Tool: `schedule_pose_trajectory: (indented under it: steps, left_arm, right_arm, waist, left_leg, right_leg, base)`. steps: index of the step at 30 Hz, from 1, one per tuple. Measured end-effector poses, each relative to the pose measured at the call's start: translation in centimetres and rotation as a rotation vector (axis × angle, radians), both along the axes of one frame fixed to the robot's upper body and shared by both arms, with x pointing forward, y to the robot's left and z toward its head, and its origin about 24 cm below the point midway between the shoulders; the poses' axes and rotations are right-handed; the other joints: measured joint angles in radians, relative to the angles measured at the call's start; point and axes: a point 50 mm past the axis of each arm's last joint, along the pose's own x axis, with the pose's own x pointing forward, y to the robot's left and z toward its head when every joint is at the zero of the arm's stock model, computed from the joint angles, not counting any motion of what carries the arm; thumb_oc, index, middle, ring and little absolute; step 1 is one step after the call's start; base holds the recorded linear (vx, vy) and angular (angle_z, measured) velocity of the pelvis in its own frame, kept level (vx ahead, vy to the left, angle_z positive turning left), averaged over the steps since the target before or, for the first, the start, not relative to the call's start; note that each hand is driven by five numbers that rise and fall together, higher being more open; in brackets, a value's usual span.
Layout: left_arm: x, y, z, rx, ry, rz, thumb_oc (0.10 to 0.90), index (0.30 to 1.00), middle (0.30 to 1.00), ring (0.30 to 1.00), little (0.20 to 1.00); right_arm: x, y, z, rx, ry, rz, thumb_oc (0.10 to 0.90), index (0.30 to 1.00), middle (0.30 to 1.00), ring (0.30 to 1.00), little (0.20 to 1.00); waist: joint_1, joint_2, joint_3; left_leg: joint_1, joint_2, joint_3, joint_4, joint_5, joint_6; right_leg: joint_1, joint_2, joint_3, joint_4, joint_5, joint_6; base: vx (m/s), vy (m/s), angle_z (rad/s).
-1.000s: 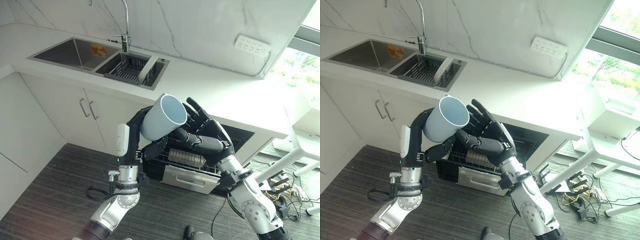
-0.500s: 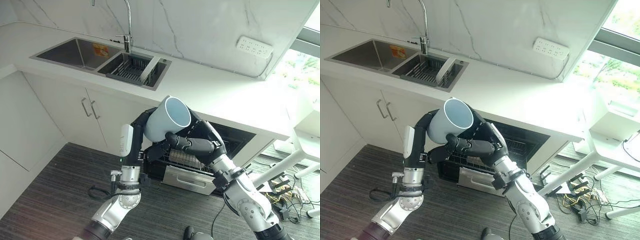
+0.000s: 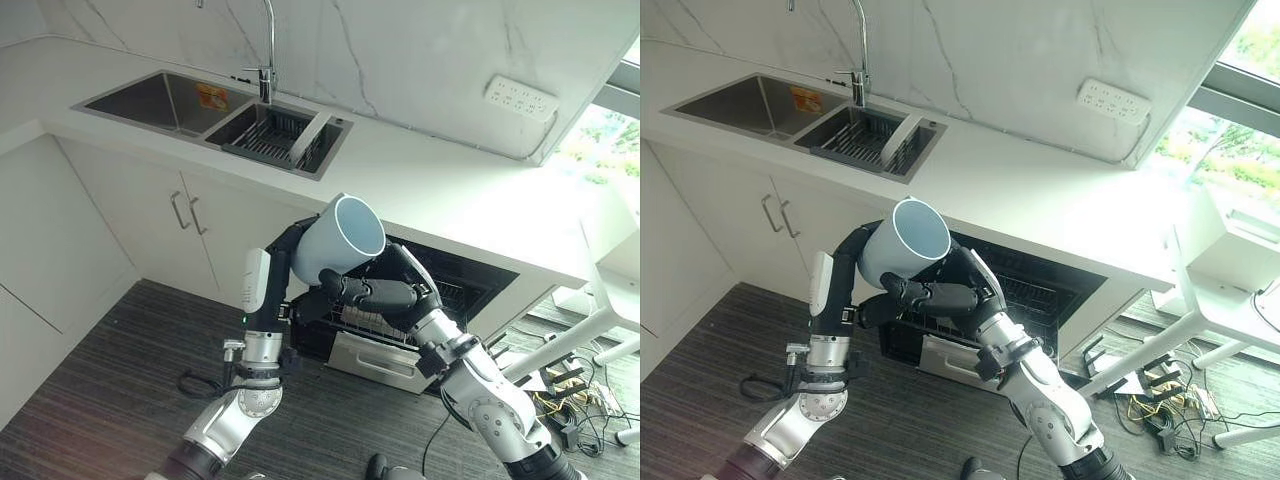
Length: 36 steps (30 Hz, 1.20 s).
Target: Place the dishes in the dishwasher.
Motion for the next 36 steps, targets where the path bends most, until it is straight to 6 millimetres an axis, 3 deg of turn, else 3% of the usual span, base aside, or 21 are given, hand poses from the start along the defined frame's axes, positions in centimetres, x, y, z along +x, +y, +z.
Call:
schedule_pose_trajectory:
  steps: [7,14,24,36]
  left_arm:
    - [-0.3,-1.0,-0.4,0.018,0.02,-0.053,0.4,0.3,0.3,0.3,0.3]
    - [0.2,-1.2,0.2,0.024,0.001,-0.061,0.4,0.3,0.3,0.3,0.3]
    - [0.2,-1.3,0.1,0.017,0.008,-0.056,0.4,0.3,0.3,0.3,0.3]
    - [0.3,-1.7,0.1,-0.011,0.014,-0.046,0.4,0.3,0.3,0.3,0.3]
  right_arm:
    - [0.1,-0.2,0.2,0.008,-0.002,-0.048,0.8,0.9,0.9,0.9,0.9]
    - [0.5,-0.4,1.0,-0.058,-0.099,-0.111,0.8,0.9,0.9,0.9,0.9]
    - [0.5,-0.2,1.1,-0.077,-0.104,-0.128,0.8,0.9,0.9,0.9,0.9]
    - [0.4,0.0,1.1,-0.078,-0.11,-0.153,0.8,0.9,0.9,0.9,0.9]
  waist:
    - [-0.002,0.001,0.0]
    - [-0.001,0.007,0.002]
    - [-0.001,0.028,0.004]
    - [-0.001,0.03,0.005]
  left_leg:
    - [0.001,-0.005,0.001,-0.002,-0.002,0.002]
    - [0.003,-0.008,0.003,-0.004,-0.002,0.002]
    - [0.003,-0.009,0.003,-0.006,-0.002,0.003]
    - [0.003,-0.01,0.003,-0.008,-0.002,0.003]
  right_leg:
    - [0.0,-0.005,-0.001,0.0,-0.001,0.002]
    - [0.0,-0.007,0.0,0.0,-0.001,0.002]
    - [0.0,-0.008,0.0,0.0,-0.002,0.003]
    - [0.0,-0.008,0.0,0.0,-0.003,0.005]
  base:
    - [0.0,0.0,0.0]
    - [0.0,0.0,0.0]
    - [0.0,0.0,0.0]
    - [0.0,0.0,0.0]
